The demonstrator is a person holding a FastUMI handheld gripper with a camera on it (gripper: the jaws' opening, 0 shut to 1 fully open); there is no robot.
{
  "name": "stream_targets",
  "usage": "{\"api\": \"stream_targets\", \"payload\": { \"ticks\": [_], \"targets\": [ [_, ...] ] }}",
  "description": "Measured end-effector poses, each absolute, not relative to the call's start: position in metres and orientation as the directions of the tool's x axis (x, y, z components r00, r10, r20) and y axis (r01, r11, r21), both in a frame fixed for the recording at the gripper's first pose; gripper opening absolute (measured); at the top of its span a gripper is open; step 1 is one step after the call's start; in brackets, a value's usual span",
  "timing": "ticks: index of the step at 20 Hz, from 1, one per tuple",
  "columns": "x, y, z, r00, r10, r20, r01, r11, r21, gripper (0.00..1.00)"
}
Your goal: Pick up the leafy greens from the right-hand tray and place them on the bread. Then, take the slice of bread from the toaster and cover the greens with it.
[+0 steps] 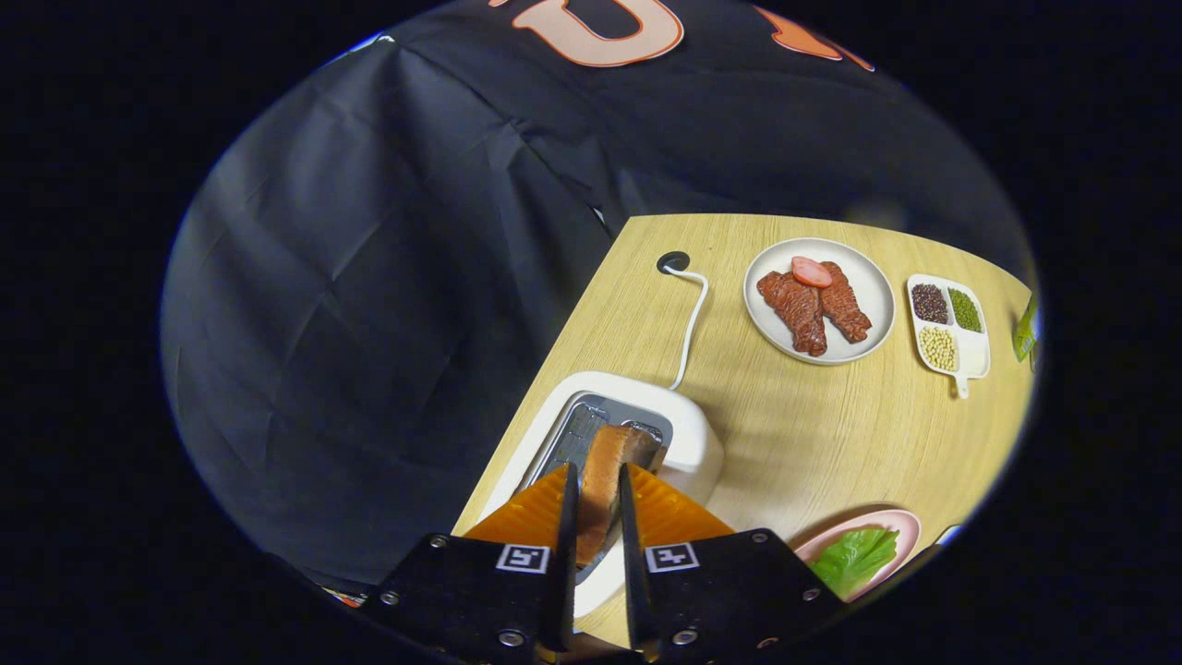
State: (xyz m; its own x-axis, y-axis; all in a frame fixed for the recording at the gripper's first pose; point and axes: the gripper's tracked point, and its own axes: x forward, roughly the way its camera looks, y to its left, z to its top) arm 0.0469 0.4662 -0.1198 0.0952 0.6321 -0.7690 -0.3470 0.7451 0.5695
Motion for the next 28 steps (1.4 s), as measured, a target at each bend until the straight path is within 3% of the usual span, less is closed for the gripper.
{"api": "stream_targets", "payload": {
  "ticks": [3, 18, 28],
  "targets": [
    [0.050, 0.458, -0.109, 0.126, 0.664, -0.738, -0.359, 0.723, 0.590, 0.14],
    [0.023, 0.352, -0.041, 0.314, 0.758, -0.571, -0.355, 0.652, 0.671, 0.12],
    [-0.011, 0.277, -0.105, 0.298, 0.738, -0.605, -0.159, 0.664, 0.731, 0.12]
  ]
}}
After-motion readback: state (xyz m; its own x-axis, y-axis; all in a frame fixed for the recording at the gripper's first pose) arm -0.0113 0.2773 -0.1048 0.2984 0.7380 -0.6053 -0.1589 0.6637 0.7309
